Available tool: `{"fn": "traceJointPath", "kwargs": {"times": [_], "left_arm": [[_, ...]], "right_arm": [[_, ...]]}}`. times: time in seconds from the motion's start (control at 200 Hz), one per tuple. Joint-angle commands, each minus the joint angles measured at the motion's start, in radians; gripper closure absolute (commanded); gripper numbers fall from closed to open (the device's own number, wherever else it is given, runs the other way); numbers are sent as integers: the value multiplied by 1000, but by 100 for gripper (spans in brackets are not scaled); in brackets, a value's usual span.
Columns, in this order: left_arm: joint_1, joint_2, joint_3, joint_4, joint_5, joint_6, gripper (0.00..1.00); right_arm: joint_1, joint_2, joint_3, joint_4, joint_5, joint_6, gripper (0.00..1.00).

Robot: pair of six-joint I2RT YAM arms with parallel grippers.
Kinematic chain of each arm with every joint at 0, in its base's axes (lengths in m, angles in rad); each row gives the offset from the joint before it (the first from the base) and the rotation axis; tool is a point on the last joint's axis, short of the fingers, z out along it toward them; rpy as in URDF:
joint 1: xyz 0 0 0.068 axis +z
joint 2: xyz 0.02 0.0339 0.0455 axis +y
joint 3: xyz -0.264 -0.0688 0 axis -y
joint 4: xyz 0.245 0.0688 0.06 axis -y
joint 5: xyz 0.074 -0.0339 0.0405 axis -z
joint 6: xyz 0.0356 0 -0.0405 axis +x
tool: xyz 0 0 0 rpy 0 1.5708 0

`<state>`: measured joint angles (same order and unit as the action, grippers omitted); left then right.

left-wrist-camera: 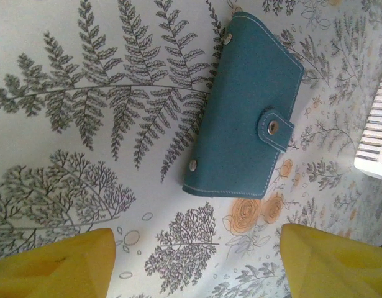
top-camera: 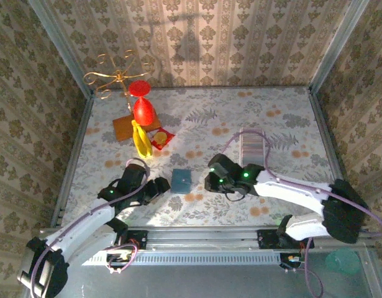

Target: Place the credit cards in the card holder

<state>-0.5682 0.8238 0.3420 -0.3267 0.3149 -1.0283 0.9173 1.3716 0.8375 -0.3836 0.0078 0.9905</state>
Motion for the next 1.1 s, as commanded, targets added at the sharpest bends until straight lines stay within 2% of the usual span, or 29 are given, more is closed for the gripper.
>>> {"fn": "traceJointPath", "kwargs": {"times": [0.0,0.165,0.29,0.495,0.77,0.93,1.095], "left_arm": [[37,52,23,70,32,42,34],[85,190,71,124,97,109,37],[89,287,115,156,147,139,36],[92,367,127,211,174,159,37],[95,493,167,234,209,200,38],[91,546,178,273,253,195,40],[79,531,174,292,280,186,42]], "right_arm": [[18,99,69,112,72,95,82],[6,232,127,161,87,129,92],[-16,339,196,171,50,136,98],[-44,463,287,174,3,126,100],[-60,542,325,119,12,129,100],[-60,541,262,141,15,151,100],[-60,527,191,181,15,185,100]]}}
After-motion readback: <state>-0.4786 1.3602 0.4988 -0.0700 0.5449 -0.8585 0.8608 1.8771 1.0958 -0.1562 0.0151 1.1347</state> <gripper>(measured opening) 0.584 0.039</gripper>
